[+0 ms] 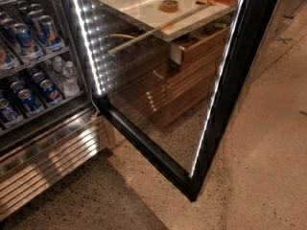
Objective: Close right fridge door
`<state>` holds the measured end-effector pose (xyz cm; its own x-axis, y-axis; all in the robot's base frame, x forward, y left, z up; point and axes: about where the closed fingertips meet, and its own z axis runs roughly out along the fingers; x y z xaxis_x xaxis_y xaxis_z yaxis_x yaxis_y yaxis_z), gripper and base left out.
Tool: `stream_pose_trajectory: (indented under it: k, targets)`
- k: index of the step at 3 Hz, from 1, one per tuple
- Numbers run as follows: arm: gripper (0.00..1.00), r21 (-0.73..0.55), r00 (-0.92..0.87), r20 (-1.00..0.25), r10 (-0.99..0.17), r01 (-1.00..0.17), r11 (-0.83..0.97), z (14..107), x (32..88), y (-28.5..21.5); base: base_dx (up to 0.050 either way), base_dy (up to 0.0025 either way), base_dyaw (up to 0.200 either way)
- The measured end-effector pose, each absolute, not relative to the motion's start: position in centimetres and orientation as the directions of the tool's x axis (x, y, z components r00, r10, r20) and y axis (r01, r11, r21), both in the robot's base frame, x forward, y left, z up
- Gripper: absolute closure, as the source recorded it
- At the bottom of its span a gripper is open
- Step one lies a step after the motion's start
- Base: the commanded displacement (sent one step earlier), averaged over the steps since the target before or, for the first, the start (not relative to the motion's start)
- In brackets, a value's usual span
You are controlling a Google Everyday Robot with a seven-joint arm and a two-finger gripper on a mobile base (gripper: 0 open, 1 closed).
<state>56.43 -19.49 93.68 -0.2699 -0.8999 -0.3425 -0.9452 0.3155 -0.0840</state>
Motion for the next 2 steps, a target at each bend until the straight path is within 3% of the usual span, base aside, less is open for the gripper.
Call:
stream_pose_trajectory:
  k: [2]
  targets:
    - [1.0, -0.084, -0.27, -0.343, -0.9, -0.945, 0.315, 93.68, 56.43, -19.49, 0.0, 0.00009, 0.199]
